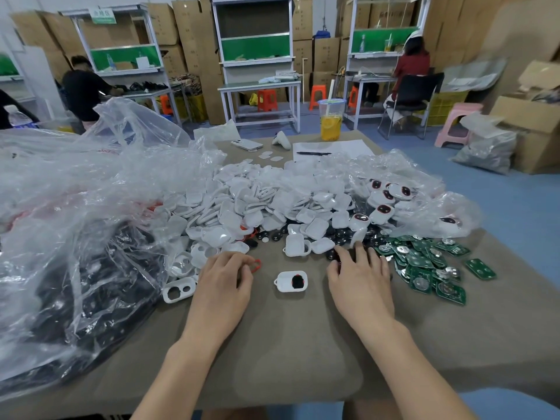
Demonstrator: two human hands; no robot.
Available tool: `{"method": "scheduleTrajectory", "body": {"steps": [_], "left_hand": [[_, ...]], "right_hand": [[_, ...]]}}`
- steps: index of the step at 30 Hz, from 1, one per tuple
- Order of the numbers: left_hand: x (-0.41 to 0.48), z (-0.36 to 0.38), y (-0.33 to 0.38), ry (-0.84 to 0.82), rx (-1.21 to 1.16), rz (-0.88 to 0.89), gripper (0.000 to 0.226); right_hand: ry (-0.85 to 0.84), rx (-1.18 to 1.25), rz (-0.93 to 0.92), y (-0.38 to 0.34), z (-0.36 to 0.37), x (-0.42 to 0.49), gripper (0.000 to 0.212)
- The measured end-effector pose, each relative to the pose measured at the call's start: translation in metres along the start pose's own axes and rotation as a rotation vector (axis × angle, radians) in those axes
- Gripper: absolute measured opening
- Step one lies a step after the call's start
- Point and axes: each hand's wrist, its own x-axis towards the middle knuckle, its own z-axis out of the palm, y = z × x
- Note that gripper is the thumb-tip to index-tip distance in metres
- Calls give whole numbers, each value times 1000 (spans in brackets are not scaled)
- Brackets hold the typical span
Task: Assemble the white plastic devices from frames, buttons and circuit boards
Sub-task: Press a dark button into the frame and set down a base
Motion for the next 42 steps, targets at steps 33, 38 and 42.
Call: {"method": "scheduleTrajectory", "body": {"steps": [33, 38, 42], "left_hand": [[0, 1, -3, 21, -40, -14, 21], [-1, 1, -2, 13, -45, -21, 21], [-1, 1, -3, 21, -43, -15, 21]], "right_hand": [[258, 1030, 188, 8, -16, -1, 21], [259, 1051, 210, 9, -15, 0, 22], [235, 1023, 196, 10, -14, 0, 29]]}}
